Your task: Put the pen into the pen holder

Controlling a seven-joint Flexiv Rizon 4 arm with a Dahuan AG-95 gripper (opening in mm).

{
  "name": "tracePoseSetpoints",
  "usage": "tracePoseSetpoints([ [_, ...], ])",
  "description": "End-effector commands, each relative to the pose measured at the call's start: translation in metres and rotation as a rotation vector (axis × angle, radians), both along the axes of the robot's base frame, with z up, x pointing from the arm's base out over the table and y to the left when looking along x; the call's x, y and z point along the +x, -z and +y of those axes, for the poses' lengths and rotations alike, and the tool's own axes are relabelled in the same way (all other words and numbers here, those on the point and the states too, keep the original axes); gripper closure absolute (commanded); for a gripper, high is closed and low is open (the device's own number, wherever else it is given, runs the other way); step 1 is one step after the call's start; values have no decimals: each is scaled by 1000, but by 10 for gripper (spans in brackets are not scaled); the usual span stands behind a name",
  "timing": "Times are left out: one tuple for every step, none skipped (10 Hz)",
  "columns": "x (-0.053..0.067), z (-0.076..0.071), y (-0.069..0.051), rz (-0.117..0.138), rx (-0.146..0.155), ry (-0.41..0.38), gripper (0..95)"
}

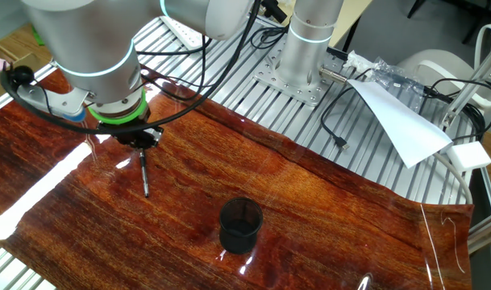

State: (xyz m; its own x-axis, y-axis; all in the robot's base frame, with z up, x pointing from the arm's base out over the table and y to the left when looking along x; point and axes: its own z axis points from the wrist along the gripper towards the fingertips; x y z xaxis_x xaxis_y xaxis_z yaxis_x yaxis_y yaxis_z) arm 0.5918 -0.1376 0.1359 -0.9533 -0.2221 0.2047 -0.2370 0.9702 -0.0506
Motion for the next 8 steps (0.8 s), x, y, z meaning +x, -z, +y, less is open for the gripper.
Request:
tracePoseSetpoints([
  [1,0,0,0,8,1,950],
  [1,0,0,-15,7,-1,950],
  [1,0,0,-26,7,-2,950],
  [1,0,0,-27,4,-2,950],
  [1,0,0,-26,5,-2,950],
  [1,0,0,-26,4,-2,950],
  [1,0,0,-26,4,-2,950],
  [1,0,0,-27,4,-2,950],
])
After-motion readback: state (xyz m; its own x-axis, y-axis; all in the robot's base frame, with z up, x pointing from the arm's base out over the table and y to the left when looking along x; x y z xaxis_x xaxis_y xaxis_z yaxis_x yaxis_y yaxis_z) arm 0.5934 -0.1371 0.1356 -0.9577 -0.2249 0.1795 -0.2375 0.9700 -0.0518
